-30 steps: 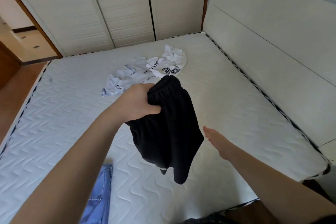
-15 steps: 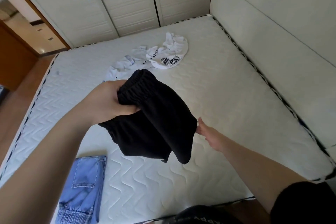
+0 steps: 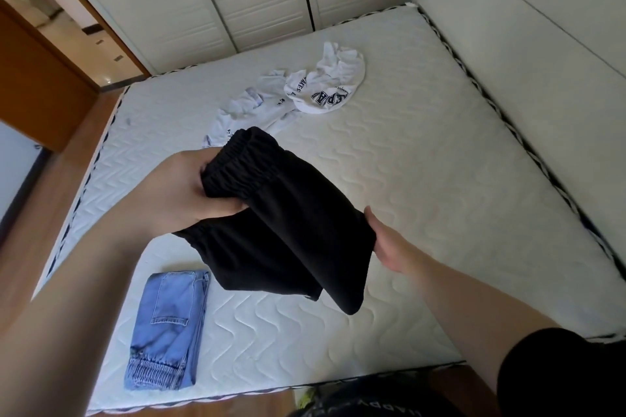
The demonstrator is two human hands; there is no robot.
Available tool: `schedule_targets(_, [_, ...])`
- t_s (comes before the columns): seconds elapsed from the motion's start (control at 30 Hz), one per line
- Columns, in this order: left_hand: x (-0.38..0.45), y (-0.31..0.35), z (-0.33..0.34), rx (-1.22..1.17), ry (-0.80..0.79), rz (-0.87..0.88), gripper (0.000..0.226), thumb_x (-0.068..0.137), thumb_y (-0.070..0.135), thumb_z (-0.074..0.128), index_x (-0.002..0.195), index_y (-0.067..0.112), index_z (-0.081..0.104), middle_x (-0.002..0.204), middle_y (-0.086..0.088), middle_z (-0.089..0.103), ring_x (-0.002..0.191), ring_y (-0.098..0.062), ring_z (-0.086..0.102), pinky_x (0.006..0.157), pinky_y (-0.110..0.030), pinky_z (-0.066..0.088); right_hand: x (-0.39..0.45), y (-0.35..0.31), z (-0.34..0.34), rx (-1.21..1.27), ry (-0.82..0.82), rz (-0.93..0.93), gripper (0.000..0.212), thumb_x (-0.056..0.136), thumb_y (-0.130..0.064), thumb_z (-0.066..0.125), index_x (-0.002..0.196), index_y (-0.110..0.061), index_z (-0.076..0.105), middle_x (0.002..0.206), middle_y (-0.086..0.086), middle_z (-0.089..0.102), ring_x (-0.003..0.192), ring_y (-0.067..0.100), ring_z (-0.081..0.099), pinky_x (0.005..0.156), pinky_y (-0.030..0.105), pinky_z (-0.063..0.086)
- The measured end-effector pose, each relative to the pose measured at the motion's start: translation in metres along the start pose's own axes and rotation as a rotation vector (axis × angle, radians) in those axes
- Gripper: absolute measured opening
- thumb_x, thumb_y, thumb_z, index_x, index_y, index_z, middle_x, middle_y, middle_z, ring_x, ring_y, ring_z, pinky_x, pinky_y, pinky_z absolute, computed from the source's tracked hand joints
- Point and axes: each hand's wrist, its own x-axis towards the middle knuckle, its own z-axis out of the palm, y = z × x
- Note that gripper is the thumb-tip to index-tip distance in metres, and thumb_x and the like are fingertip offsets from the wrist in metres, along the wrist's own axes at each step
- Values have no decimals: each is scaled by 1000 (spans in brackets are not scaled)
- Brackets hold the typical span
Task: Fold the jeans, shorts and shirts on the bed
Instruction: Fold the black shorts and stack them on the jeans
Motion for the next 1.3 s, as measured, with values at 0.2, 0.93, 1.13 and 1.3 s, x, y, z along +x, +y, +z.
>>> schedule_targets(0.2, [-12, -19, 2, -36, 32, -48, 38, 68, 11, 86, 86, 38, 65, 80, 15, 72, 75, 3, 66, 66, -22, 50, 1, -11, -25, 240, -17, -66, 43, 95, -39, 53, 126, -12, 65, 128, 11, 64, 122, 27, 58, 104, 41, 41])
schedule_targets(0.93, [-11, -111, 233, -468, -24, -548, 36, 68, 19, 88, 87, 41, 67, 78, 22, 71, 70, 8, 65, 57, -11, 47, -150, -78, -157, -579, 417, -292, 27, 85, -31, 70, 111, -40, 69, 105, -12, 72, 98, 5, 68, 80, 17, 50])
schedule_targets(1.13, [-34, -129, 297, -490, -121, -616, 40, 69, 25, 88, 92, 46, 64, 80, 17, 72, 78, 2, 66, 64, -17, 46, -168, -71, -163, -834, 375, -112, 29, 90, -17, 67, 105, -43, 69, 95, -18, 73, 90, 0, 68, 77, 20, 49])
schedule_targets(1.3, [-71, -157, 340, -533, -208, -721, 45, 74, 20, 85, 112, 29, 63, 98, 6, 71, 92, -13, 65, 72, -24, 45, -140, -41, -148, -1020, 392, -66, 23, 91, -19, 66, 105, -37, 68, 104, -17, 66, 99, 6, 61, 85, 25, 45])
